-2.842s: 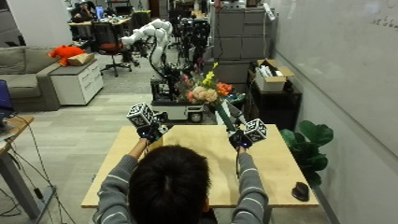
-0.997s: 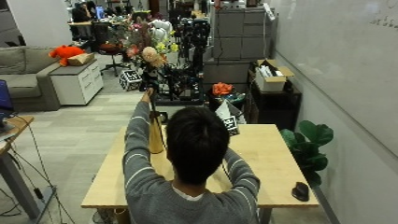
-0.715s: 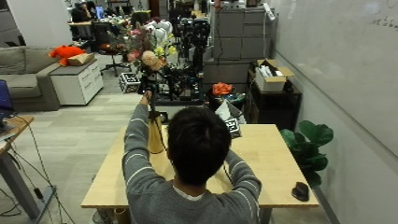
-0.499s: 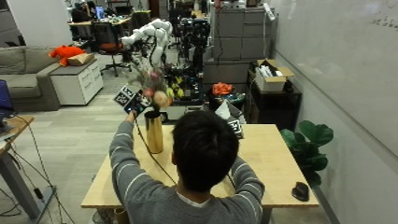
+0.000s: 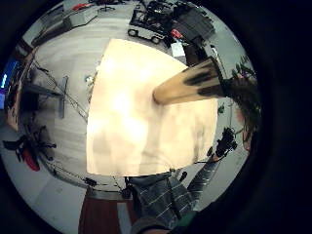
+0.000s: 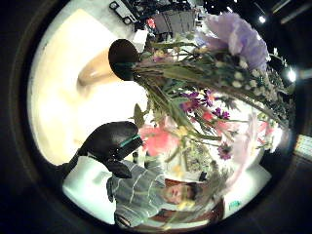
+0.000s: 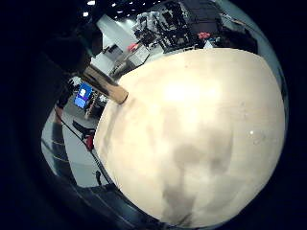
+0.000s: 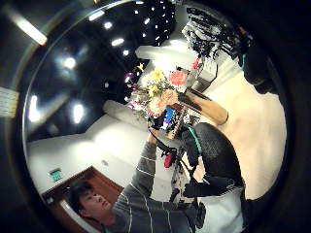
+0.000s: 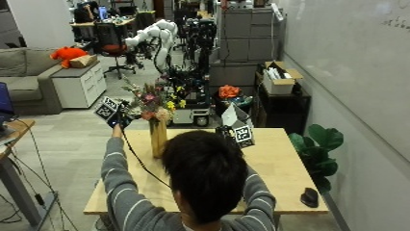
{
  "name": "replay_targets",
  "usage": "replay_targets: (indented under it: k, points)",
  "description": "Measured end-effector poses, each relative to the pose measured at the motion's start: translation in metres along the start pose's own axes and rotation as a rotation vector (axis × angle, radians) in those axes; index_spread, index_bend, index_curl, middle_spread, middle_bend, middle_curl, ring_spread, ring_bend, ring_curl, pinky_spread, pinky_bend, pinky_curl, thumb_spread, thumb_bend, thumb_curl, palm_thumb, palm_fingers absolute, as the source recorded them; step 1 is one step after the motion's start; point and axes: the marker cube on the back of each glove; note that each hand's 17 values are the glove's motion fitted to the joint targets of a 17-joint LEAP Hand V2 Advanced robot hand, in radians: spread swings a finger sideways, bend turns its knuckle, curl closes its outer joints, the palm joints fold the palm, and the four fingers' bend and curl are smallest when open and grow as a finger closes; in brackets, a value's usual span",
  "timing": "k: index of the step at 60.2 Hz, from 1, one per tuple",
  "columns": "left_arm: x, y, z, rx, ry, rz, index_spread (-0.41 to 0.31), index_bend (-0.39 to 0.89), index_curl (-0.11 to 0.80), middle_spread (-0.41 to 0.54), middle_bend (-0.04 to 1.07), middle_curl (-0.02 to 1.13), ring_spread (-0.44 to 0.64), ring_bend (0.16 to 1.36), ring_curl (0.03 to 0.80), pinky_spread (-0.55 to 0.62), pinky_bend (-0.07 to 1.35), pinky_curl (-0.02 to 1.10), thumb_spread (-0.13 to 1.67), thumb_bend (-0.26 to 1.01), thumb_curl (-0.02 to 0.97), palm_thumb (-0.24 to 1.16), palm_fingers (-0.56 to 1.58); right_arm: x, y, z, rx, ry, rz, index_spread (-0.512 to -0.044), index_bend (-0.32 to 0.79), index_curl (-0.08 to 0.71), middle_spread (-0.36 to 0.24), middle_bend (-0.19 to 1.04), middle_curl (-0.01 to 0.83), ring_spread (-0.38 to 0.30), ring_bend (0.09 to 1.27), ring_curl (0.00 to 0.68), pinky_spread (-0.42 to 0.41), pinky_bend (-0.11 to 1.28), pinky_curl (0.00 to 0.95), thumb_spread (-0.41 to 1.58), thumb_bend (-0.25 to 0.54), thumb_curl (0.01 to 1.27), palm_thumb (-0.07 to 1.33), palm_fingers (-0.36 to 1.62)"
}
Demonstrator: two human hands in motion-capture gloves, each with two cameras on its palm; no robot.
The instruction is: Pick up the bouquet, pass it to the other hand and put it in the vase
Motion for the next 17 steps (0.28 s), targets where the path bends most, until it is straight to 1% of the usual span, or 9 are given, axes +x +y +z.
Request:
replay_targets:
  k: [1, 3, 5, 7, 8, 11, 14, 15, 17]
  points:
    - [0.000, 0.009, -0.004, 0.013, -0.003, -0.010, 0.255, 0.05, 0.098, 0.518, 0.16, 0.24, 0.54, 0.53, 0.269, 0.53, 0.41, 0.31, 0.78, -0.04, 0.353, 0.33, -0.23, -0.001, 0.001, 0.000, 0.000, -0.007, -0.005, -0.167, 0.14, 0.357, -0.038, 0.28, 0.452, -0.119, 0.33, 0.396, 0.095, 0.17, 0.293, 1.10, -0.019, 0.36, 0.74, 0.92]
    - [0.002, 0.030, -0.011, -0.003, 0.026, 0.032, 0.255, 0.06, 0.092, 0.520, 0.16, 0.24, 0.54, 0.53, 0.267, 0.53, 0.41, 0.31, 0.78, -0.04, 0.352, 0.34, -0.23, 0.000, 0.000, -0.001, 0.008, 0.001, -0.046, -0.167, 0.14, 0.357, -0.038, 0.28, 0.453, -0.119, 0.32, 0.397, 0.095, 0.17, 0.293, 1.10, -0.020, 0.36, 0.74, 0.92]
    - [0.004, 0.053, -0.017, -0.020, 0.057, 0.062, 0.255, 0.06, 0.086, 0.519, 0.16, 0.24, 0.54, 0.53, 0.265, 0.53, 0.40, 0.31, 0.78, -0.04, 0.351, 0.34, -0.22, 0.000, -0.001, -0.002, 0.023, 0.028, -0.128, -0.167, 0.15, 0.357, -0.038, 0.28, 0.453, -0.119, 0.32, 0.397, 0.095, 0.17, 0.292, 1.10, -0.020, 0.36, 0.74, 0.93]
    - [0.003, 0.065, -0.021, -0.003, 0.072, 0.086, 0.255, 0.06, 0.080, 0.517, 0.16, 0.23, 0.54, 0.53, 0.263, 0.53, 0.40, 0.31, 0.78, -0.04, 0.349, 0.34, -0.22, 0.000, -0.001, -0.002, 0.030, 0.042, -0.196, -0.168, 0.15, 0.357, -0.038, 0.28, 0.454, -0.119, 0.32, 0.398, 0.095, 0.17, 0.291, 1.10, -0.020, 0.36, 0.74, 0.93]
    - [0.002, 0.068, -0.022, 0.002, 0.082, 0.101, 0.252, 0.06, 0.077, 0.516, 0.16, 0.23, 0.55, 0.53, 0.262, 0.53, 0.40, 0.30, 0.78, -0.04, 0.349, 0.34, -0.22, 0.000, 0.001, -0.002, 0.030, 0.046, -0.200, -0.168, 0.15, 0.357, -0.038, 0.28, 0.454, -0.120, 0.32, 0.398, 0.095, 0.17, 0.291, 1.10, -0.020, 0.36, 0.74, 0.93]
    - [-0.004, 0.072, -0.020, -0.007, 0.106, 0.091, 0.248, 0.06, 0.069, 0.515, 0.17, 0.23, 0.55, 0.53, 0.261, 0.52, 0.39, 0.30, 0.78, -0.04, 0.348, 0.34, -0.21, 0.004, 0.008, 0.000, 0.020, 0.057, -0.122, -0.168, 0.15, 0.358, -0.038, 0.28, 0.455, -0.120, 0.32, 0.399, 0.095, 0.17, 0.290, 1.10, -0.020, 0.36, 0.74, 0.93]
    - [-0.009, 0.068, -0.015, -0.022, 0.135, 0.127, 0.245, 0.06, 0.065, 0.512, 0.17, 0.23, 0.55, 0.52, 0.260, 0.52, 0.39, 0.31, 0.78, -0.04, 0.346, 0.34, -0.20, 0.005, 0.014, 0.002, 0.006, 0.038, -0.074, -0.168, 0.15, 0.357, -0.038, 0.28, 0.455, -0.120, 0.32, 0.400, 0.095, 0.17, 0.289, 1.10, -0.020, 0.36, 0.74, 0.93]
    - [-0.014, 0.059, -0.013, 0.000, 0.119, 0.100, 0.241, 0.07, 0.063, 0.512, 0.17, 0.23, 0.55, 0.52, 0.260, 0.52, 0.38, 0.30, 0.78, -0.04, 0.346, 0.34, -0.19, 0.006, 0.014, 0.003, 0.006, 0.041, -0.062, -0.167, 0.15, 0.358, -0.038, 0.28, 0.455, -0.120, 0.32, 0.401, 0.095, 0.17, 0.288, 1.10, -0.020, 0.36, 0.74, 0.93]
    - [-0.026, 0.044, -0.010, 0.059, 0.066, 0.007, 0.237, 0.07, 0.060, 0.511, 0.17, 0.23, 0.55, 0.52, 0.259, 0.51, 0.38, 0.30, 0.78, -0.04, 0.345, 0.34, -0.19, 0.008, 0.015, 0.003, 0.010, 0.057, -0.040, -0.167, 0.15, 0.357, -0.038, 0.28, 0.456, -0.120, 0.32, 0.401, 0.095, 0.17, 0.288, 1.10, -0.020, 0.36, 0.74, 0.93]
